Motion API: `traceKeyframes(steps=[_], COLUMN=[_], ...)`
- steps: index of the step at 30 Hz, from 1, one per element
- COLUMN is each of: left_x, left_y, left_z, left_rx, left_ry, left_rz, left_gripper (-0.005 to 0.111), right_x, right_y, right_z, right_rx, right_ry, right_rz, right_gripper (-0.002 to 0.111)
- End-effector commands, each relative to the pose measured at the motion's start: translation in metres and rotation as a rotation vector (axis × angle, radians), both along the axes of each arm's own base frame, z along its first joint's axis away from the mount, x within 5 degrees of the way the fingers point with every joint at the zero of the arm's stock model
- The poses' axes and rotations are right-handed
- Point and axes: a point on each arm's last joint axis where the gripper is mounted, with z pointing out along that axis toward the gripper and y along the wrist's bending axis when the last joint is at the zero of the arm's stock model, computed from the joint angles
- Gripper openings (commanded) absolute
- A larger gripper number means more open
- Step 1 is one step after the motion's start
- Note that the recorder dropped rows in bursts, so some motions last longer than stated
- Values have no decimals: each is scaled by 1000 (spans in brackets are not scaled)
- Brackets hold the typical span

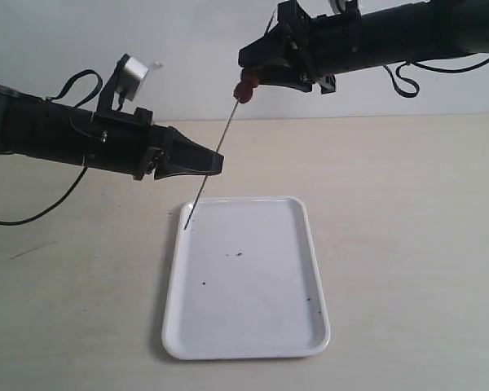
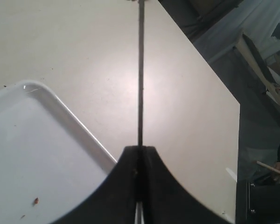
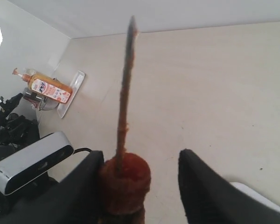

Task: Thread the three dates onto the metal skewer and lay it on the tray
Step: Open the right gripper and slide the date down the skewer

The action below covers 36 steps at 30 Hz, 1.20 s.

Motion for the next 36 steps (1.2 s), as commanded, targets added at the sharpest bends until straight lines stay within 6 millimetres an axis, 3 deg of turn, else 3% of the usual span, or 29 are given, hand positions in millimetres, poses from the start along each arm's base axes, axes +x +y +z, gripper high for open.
traceKeyframes(steps=[1, 11, 16, 22, 25, 28, 31, 36], left_x=[-1, -1, 0, -2, -3, -2, 2, 4], left_y=[-3, -3, -3, -2, -2, -1, 2, 3], left_z=[7, 7, 6, 4, 2, 0, -5, -8], left_rx=[-38, -35, -25, -6, 14, 41, 90, 107], left_ry=[-13, -13, -17, -22, -27, -36, -42, -42], left_rz=[-7, -9, 4, -13, -31, -25, 29, 62], left_gripper=[0, 0, 0, 0, 0, 0, 0, 0], right_x=[-1, 0, -7, -22, -28, -39, -49, -58], right_y=[1, -15, -29, -27, -28, -32, -36, -37], right_z=[0, 9, 27, 48, 56, 67, 83, 94], right_rx=[-15, 12, 38, 85, 11, -159, -273, -368], right_ry=[-13, -27, -53, -57, -91, -153, -209, -252], right_rz=[8, -32, -14, 75, 90, 112, 106, 86], right_gripper=[54, 54, 54, 54, 54, 35, 0, 0])
